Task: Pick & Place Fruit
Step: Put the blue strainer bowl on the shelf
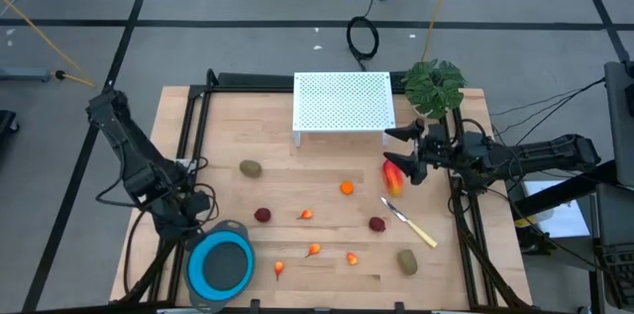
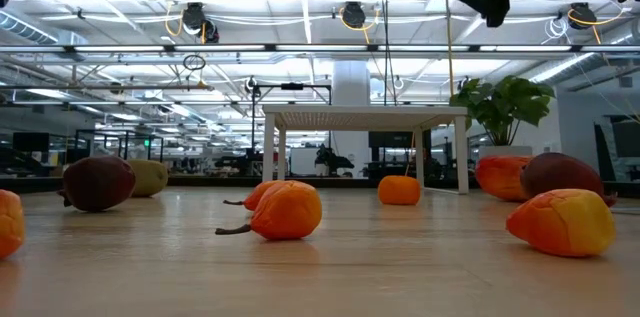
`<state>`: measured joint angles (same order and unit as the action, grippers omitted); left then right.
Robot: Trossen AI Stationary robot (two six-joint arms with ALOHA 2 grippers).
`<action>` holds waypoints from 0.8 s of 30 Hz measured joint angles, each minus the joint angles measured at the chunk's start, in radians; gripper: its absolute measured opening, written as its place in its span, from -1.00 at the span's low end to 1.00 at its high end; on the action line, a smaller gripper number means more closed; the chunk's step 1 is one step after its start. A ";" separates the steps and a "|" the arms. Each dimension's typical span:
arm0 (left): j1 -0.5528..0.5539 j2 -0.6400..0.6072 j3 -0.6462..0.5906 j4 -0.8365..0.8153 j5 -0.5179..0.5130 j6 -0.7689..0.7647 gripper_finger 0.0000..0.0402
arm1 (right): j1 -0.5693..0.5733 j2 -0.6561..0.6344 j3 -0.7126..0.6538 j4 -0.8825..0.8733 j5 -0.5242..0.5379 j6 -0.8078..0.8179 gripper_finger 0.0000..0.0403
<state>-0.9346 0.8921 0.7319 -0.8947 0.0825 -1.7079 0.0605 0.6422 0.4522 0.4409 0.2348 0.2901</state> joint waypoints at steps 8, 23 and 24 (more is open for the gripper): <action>-0.030 0.039 -0.002 -0.058 -0.004 -0.034 -0.99 | 0.000 0.000 0.000 -0.004 0.000 -0.089 0.01; -0.030 0.110 -0.002 -0.051 -0.004 -0.162 -0.38 | 0.000 0.000 0.000 -0.004 0.000 -0.206 -0.95; -0.030 0.116 -0.002 -0.051 -0.004 -0.164 -0.31 | 0.000 0.000 0.000 -0.004 -0.001 -0.206 -0.97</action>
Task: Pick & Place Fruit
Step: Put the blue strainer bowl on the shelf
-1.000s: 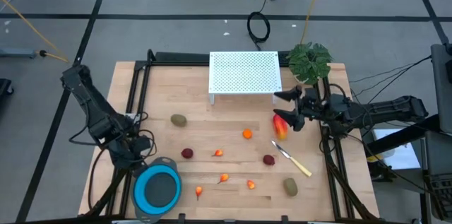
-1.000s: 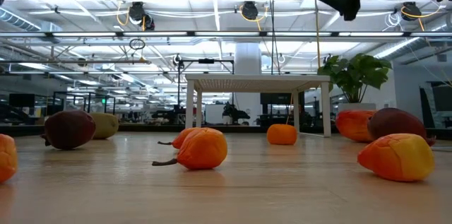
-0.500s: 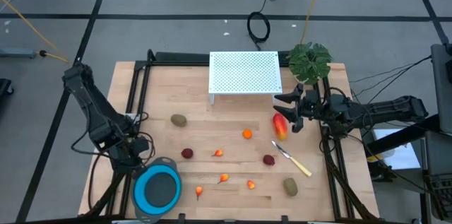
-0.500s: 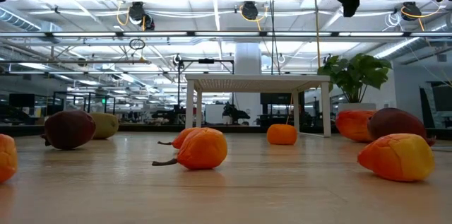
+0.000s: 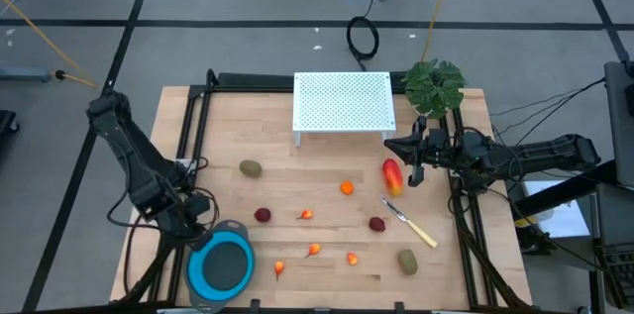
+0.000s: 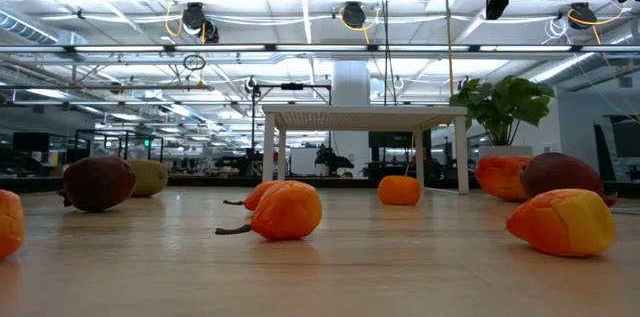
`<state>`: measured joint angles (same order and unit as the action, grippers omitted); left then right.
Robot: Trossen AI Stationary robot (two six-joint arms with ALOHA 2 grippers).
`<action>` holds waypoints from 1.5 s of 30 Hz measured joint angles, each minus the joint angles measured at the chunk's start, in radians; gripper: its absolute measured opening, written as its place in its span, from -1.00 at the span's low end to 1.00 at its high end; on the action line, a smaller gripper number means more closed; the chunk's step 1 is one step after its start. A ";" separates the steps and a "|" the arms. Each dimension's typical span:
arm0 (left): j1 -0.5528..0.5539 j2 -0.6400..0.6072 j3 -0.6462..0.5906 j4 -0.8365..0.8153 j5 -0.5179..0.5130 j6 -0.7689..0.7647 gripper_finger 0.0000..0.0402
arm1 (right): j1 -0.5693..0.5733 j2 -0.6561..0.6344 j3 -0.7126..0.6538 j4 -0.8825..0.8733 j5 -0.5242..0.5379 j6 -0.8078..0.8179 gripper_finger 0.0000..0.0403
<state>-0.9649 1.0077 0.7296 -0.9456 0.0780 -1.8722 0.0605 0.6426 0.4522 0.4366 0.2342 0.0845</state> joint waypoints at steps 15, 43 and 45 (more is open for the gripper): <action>-0.003 0.144 0.000 0.000 -0.026 0.043 0.46 | 0.000 0.000 0.000 0.000 -0.003 0.000 -0.99; -0.039 0.333 0.000 0.040 0.016 0.111 -0.46 | 0.000 0.000 0.000 0.000 -0.003 0.000 -1.00; -0.039 0.332 0.002 0.047 0.016 0.110 -0.66 | 0.000 0.000 0.000 0.000 -0.003 0.000 -1.00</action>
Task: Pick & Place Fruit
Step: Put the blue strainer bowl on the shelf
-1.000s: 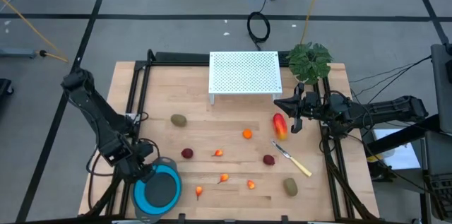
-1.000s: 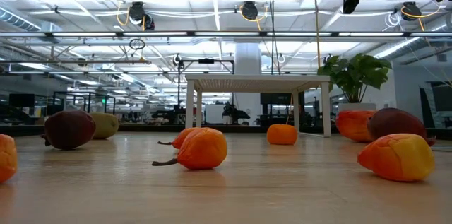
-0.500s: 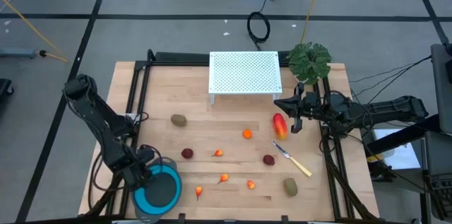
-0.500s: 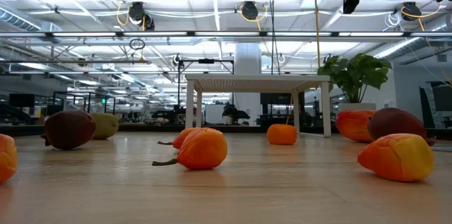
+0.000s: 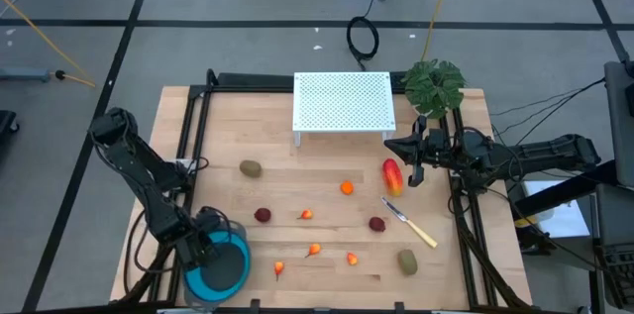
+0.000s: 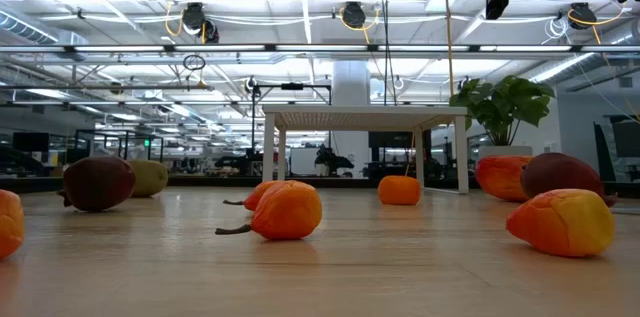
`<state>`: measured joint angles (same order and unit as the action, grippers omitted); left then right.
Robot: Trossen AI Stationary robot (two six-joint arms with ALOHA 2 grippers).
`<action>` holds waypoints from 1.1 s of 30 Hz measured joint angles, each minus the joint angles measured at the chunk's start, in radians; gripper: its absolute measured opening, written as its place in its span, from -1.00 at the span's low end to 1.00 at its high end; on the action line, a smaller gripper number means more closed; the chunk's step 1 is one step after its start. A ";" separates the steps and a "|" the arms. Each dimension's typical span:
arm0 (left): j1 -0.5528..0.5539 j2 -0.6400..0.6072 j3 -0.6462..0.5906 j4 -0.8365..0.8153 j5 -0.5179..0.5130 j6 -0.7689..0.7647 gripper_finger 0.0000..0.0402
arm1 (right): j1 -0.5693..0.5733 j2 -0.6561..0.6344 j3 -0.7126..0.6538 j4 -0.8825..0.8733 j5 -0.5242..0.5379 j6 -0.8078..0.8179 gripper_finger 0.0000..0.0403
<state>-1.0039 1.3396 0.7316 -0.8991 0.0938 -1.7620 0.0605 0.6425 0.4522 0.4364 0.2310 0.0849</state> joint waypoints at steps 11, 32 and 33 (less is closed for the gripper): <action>0.001 -0.018 0.003 -0.002 0.022 -0.010 -0.97 | 0.000 0.000 0.000 0.000 0.000 0.000 -0.99; 0.125 -0.164 0.251 -0.003 -0.383 0.310 -1.00 | 0.000 0.000 0.000 -0.023 0.000 0.000 -1.00; 0.140 -0.164 0.257 0.009 -0.406 0.349 -1.00 | 0.000 0.000 0.000 -0.029 0.000 0.000 -1.00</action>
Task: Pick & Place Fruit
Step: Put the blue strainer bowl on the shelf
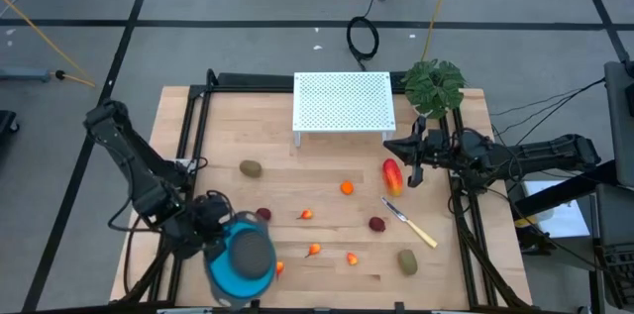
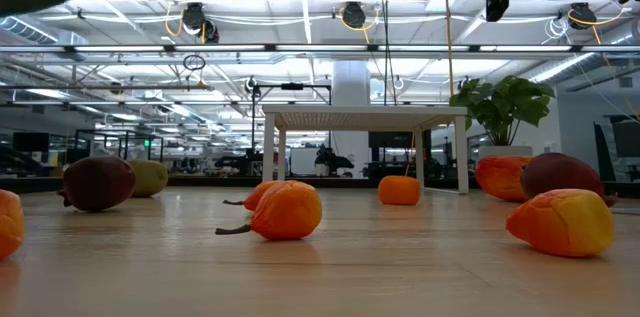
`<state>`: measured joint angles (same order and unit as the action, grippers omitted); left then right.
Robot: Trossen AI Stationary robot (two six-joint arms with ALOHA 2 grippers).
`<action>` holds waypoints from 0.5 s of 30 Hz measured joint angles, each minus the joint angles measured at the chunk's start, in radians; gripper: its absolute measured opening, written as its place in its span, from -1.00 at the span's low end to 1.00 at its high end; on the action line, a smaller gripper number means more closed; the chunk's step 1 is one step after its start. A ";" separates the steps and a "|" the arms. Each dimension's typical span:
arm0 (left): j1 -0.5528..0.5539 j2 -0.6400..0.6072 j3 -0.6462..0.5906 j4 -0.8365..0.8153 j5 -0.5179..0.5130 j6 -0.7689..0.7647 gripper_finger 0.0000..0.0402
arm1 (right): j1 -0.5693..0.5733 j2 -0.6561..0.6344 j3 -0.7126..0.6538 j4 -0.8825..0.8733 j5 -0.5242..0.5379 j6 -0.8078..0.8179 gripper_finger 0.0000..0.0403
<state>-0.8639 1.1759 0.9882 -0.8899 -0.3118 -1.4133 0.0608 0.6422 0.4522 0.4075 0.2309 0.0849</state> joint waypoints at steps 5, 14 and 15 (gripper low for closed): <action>0.095 -0.002 0.018 0.123 -0.069 0.210 -1.00 | 0.000 0.000 -0.009 0.000 0.000 0.000 -1.00; 0.339 0.005 0.018 0.283 -0.072 0.427 -1.00 | 0.000 -0.001 -0.064 0.002 0.000 0.000 -1.00; 0.368 0.004 0.018 0.296 -0.067 0.436 -1.00 | 0.000 -0.001 -0.073 0.005 0.000 -0.001 -1.00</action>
<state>-0.4962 1.1803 1.0065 -0.5939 -0.3784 -0.9772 0.0608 0.6415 0.3796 0.4123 0.2306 0.0838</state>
